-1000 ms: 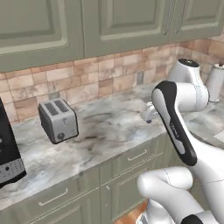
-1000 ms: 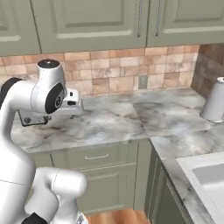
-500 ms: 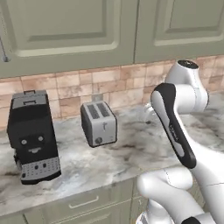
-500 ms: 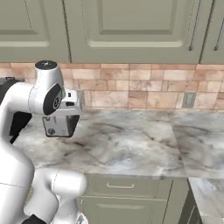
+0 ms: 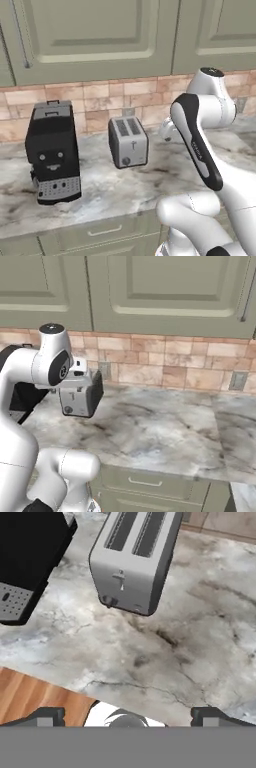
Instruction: Navigate to the toaster.
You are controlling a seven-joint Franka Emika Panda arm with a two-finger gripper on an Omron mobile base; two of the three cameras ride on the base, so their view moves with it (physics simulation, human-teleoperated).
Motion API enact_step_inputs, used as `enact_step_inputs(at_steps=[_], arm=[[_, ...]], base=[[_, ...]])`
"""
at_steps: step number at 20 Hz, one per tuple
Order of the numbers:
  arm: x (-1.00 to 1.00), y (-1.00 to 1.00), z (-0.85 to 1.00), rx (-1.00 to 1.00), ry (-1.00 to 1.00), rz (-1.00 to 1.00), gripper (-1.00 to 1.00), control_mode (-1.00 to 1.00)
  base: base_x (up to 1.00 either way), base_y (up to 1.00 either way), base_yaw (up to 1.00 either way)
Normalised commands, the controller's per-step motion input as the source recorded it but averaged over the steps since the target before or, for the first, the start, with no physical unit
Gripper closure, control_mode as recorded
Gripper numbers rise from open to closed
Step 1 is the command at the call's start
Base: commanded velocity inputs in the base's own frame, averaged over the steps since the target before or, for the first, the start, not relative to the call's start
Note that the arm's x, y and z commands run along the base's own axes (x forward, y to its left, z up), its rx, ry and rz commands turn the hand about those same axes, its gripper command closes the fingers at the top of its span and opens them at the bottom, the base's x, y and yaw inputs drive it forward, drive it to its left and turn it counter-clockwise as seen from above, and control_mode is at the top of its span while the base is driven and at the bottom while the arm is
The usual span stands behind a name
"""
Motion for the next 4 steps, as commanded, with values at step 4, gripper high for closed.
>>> enact_step_inputs(at_steps=[4], arm=[[0.5,0.35,-0.24,0.0,0.01,0.07,-1.0,-1.0]], base=[[0.47,0.41,0.1]])
